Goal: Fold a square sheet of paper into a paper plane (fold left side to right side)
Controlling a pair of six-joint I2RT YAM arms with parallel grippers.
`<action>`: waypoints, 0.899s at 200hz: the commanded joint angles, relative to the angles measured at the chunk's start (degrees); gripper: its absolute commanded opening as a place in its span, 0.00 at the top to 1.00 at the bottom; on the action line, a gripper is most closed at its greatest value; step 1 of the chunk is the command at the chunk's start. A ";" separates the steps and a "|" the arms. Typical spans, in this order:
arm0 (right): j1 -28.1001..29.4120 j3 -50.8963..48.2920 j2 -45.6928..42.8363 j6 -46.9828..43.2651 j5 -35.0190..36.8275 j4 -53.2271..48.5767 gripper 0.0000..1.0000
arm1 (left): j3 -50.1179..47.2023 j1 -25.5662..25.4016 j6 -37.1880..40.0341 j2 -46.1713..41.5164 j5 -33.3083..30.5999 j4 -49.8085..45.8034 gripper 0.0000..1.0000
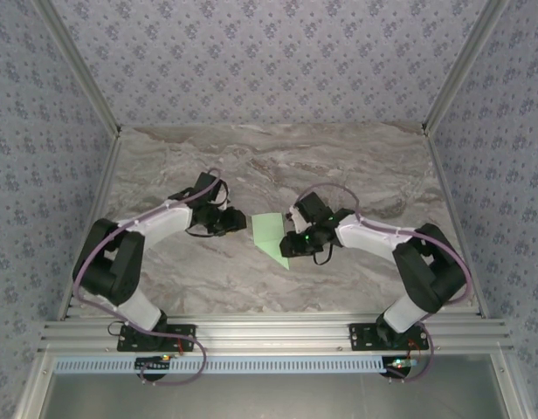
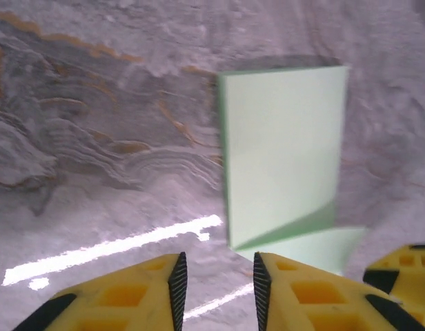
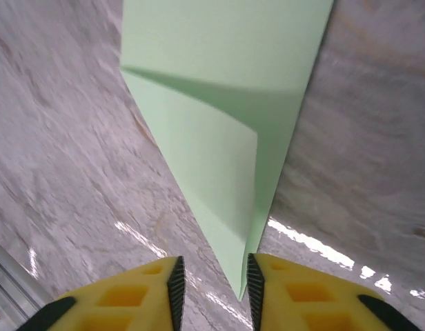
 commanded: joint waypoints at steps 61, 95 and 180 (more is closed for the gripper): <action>-2.67 3.86 6.50 -3.79 -1.91 5.32 0.58 | -4.30 -5.26 -9.70 2.44 5.37 10.36 0.48; -2.93 6.00 8.63 -4.66 -1.12 4.32 0.72 | -3.75 -6.05 -10.18 3.53 5.19 10.11 0.46; -3.43 6.40 8.71 -5.84 1.04 1.30 0.93 | -2.90 -7.54 -10.99 5.03 4.90 10.33 0.41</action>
